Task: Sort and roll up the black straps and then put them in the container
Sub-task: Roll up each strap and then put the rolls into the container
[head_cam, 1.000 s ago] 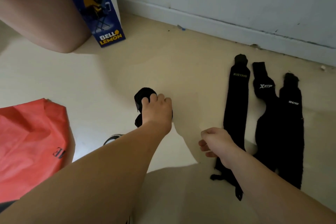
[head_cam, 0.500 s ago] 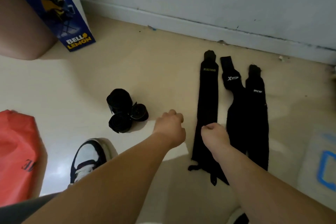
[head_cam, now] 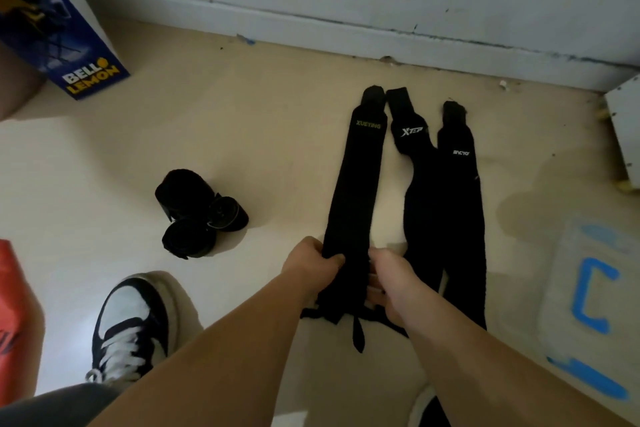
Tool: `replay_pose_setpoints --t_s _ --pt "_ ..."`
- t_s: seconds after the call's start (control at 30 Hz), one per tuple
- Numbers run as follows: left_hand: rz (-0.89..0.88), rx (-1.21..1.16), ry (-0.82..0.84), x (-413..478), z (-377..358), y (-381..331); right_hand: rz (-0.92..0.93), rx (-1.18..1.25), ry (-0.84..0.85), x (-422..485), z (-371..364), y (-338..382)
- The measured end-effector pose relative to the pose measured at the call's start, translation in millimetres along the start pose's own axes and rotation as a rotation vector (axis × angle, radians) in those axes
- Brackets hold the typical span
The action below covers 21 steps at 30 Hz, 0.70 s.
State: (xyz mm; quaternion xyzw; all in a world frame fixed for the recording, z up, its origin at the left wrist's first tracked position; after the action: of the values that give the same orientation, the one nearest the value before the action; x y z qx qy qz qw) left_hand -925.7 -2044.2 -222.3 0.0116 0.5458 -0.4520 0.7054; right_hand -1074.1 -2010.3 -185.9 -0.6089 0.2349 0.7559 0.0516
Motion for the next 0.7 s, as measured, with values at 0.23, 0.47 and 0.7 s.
replay_pose_setpoints --t_s 0.23,0.47,0.7 --pt "0.015 0.015 0.102 -2 0 13 -0.100 -0.085 0.042 7 -17 -15" --pt "0.007 0.291 -0.080 -7 16 23 0.145 -0.522 -0.023 17 -8 -23" --pt "0.023 -0.095 -0.095 -7 10 17 0.151 -0.200 -0.030 12 -21 -3"
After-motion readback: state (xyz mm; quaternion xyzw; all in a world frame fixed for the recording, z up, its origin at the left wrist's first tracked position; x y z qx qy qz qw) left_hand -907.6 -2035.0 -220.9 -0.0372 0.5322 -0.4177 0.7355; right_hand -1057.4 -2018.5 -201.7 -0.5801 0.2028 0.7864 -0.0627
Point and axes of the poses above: each hand's wrist, its own x-axis towards the middle knuckle, its own z-axis out of the back of the hand, y = z × x, the point moved 4 cm from there along x, towards the middle knuckle, and after that the axes turned 8 degrees about x, right-handed, at the moved point
